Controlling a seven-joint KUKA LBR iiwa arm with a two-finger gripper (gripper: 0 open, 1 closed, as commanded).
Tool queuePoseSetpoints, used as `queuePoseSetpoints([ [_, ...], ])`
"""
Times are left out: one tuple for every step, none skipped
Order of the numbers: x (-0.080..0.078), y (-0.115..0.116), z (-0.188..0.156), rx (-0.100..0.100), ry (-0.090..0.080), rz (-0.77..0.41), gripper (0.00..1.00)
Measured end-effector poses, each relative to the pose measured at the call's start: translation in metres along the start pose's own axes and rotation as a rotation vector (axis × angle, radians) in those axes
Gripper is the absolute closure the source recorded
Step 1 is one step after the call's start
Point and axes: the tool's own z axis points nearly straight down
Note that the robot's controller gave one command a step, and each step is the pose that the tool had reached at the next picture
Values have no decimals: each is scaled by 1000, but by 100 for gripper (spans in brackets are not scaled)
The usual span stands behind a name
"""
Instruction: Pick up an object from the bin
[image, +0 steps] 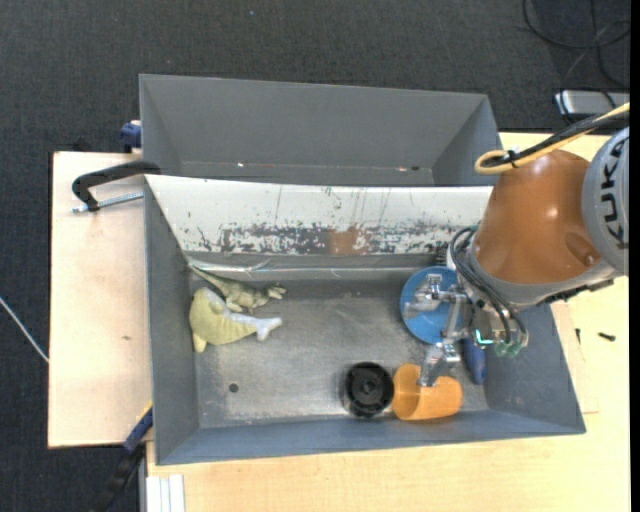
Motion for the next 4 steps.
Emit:
queuePoseSetpoints([
  [-13, -30, 40, 7, -48, -66, 0],
  [-30, -96, 88, 0, -19, -258, 0],
  [-29, -94, 88, -1, -14, -259, 100],
  [-42, -89, -53, 6, -22, -269, 100],
])
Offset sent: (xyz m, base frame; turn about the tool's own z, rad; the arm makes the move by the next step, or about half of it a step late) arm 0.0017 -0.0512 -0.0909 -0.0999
